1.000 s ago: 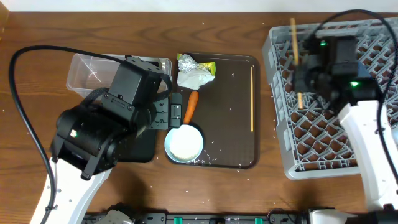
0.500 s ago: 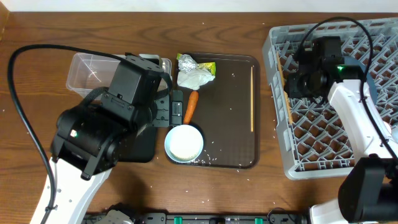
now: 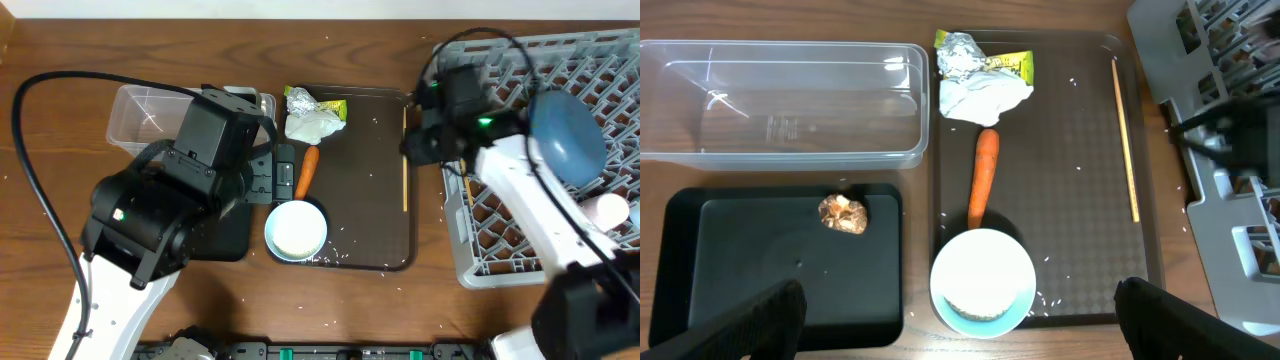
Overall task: Sort waste into correct bins and load items into the dishwasher rack
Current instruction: 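Grasp the second chopstick with the right gripper and drop it into the rack, then reach the left gripper toward the orange carrot on the brown tray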
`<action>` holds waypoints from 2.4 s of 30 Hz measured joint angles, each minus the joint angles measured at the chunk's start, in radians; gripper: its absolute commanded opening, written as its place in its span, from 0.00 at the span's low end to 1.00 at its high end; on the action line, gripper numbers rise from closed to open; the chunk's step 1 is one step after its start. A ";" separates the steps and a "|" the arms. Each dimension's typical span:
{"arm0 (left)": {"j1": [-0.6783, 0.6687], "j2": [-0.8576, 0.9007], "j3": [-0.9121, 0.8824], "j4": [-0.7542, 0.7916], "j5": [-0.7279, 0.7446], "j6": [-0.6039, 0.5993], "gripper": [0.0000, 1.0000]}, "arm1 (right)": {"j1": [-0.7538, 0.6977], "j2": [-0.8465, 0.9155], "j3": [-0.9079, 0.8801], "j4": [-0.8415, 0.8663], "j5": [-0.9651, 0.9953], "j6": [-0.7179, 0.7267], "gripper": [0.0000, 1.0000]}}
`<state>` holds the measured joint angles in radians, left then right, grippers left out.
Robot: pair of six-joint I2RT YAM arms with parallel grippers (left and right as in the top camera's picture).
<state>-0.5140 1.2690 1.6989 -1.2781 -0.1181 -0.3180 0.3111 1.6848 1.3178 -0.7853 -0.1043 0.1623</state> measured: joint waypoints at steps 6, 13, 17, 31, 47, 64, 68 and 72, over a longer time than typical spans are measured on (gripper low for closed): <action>0.000 0.000 0.000 0.000 0.000 0.000 0.99 | 0.042 0.180 -0.001 0.074 0.035 0.140 0.34; 0.000 0.000 0.000 0.001 0.000 0.000 0.99 | 0.042 0.290 -0.005 0.122 0.103 0.249 0.33; 0.000 0.000 0.000 0.000 0.000 0.000 0.99 | 0.042 0.319 -0.005 0.124 0.106 0.259 0.24; 0.000 0.000 0.000 -0.008 0.000 0.000 0.99 | 0.035 0.270 -0.004 0.135 0.032 0.168 0.01; 0.000 0.000 0.000 -0.012 0.000 0.000 0.99 | -0.362 -0.119 0.037 -0.007 -0.107 -0.105 0.01; 0.000 0.056 -0.073 -0.010 0.058 0.001 0.99 | -0.326 -0.021 0.027 -0.066 -0.199 -0.238 0.59; -0.013 0.113 -0.168 0.016 0.071 0.002 0.93 | -0.325 -0.166 0.028 -0.062 -0.218 -0.212 0.59; -0.056 0.178 -0.247 0.029 0.085 0.003 0.92 | -0.326 -0.270 0.030 -0.059 -0.219 -0.145 0.79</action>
<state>-0.5697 1.4467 1.4517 -1.2495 -0.0334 -0.3145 -0.0151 1.4147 1.3476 -0.8444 -0.3237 0.0174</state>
